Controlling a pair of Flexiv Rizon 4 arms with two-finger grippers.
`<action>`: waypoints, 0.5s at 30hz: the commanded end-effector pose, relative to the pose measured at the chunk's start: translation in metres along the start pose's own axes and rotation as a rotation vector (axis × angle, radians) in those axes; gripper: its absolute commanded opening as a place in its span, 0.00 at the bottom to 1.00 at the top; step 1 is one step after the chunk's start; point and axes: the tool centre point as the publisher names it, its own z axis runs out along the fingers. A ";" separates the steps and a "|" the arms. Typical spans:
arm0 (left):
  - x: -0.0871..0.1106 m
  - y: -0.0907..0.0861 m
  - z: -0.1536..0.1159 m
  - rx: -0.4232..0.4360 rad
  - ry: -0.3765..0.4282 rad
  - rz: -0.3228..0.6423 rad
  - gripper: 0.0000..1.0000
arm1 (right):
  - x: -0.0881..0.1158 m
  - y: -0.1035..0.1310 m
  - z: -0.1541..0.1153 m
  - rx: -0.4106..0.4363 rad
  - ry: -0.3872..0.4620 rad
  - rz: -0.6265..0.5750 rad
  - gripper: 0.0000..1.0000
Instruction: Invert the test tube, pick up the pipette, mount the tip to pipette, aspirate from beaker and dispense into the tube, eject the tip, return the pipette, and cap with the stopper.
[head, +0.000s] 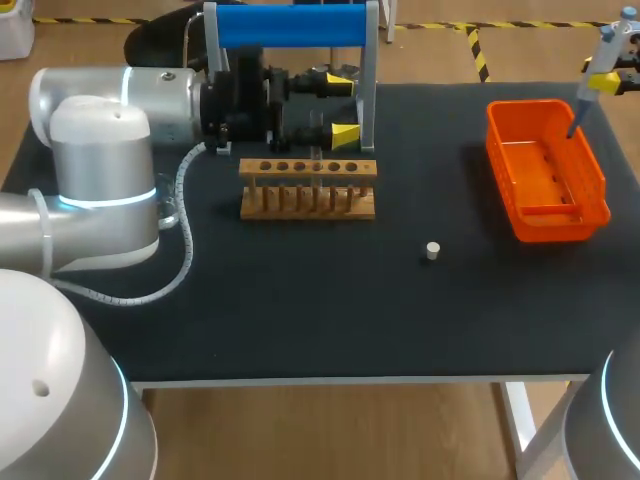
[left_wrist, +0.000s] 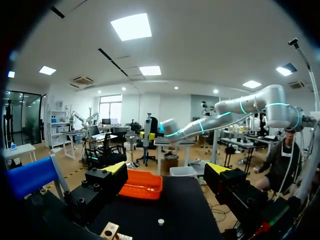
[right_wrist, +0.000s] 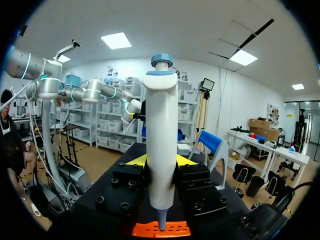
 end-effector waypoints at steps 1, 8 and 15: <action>0.000 0.000 0.001 -0.001 -0.001 -0.001 1.00 | 0.000 0.001 -0.001 0.003 0.001 0.000 0.00; 0.000 0.000 0.001 -0.001 -0.001 -0.001 1.00 | 0.010 0.007 0.021 0.016 -0.029 -0.001 0.00; 0.000 0.000 0.001 -0.001 -0.001 -0.001 1.00 | 0.028 0.026 0.083 0.003 -0.012 -0.027 0.00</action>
